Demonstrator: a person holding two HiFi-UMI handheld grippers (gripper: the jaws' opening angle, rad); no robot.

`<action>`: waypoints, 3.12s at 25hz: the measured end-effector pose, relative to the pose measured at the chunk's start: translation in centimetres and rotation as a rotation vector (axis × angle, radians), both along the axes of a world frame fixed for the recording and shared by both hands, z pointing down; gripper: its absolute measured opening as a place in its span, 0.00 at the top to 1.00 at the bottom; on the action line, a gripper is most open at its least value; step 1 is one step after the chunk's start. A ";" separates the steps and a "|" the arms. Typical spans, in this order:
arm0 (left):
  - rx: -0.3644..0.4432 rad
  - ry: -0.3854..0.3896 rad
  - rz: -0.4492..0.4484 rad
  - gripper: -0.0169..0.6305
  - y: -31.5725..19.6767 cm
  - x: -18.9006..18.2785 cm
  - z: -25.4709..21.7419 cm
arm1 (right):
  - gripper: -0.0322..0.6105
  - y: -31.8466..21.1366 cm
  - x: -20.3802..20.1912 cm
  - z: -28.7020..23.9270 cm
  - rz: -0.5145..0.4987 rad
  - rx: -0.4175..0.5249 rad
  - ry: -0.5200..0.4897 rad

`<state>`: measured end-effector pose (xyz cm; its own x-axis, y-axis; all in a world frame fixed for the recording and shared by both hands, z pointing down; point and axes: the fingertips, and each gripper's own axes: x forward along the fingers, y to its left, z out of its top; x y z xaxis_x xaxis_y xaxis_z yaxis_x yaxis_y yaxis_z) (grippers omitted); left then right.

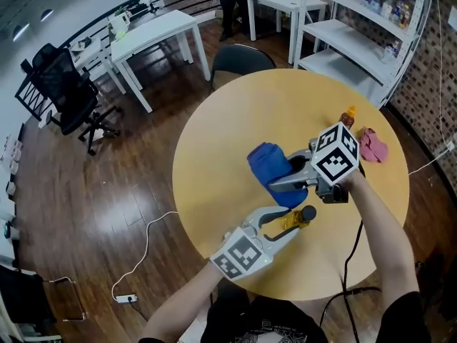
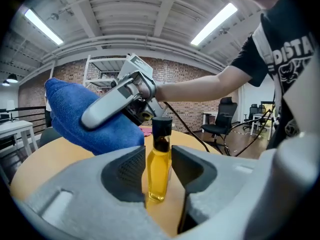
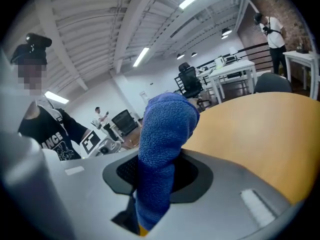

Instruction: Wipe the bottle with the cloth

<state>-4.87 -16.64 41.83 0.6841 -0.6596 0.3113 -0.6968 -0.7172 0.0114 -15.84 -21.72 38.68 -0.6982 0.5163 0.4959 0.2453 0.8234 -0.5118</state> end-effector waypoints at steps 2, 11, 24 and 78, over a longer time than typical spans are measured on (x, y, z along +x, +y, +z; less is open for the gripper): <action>-0.022 -0.015 -0.023 0.73 0.8 -1.0 1.0 | 0.75 1.3 -0.2 0.3 -0.079 -0.033 0.030; -0.113 -0.021 -0.227 0.73 0.6 -6.5 5.8 | 0.75 6.8 0.2 3.1 -0.403 -0.156 0.233; -0.192 0.020 -0.298 0.73 1.5 -7.6 9.3 | 0.75 8.0 -0.7 9.8 -0.501 -0.240 0.448; -0.019 0.040 -0.011 0.57 -2.2 2.0 3.5 | 0.74 -5.3 10.6 -0.8 0.610 -0.024 -0.176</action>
<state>-2.90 -18.84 45.29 0.6889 -0.6614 0.2964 -0.7034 -0.7089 0.0529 -5.21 -26.98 37.91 -0.9404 0.0093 0.3399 -0.1819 0.8307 -0.5261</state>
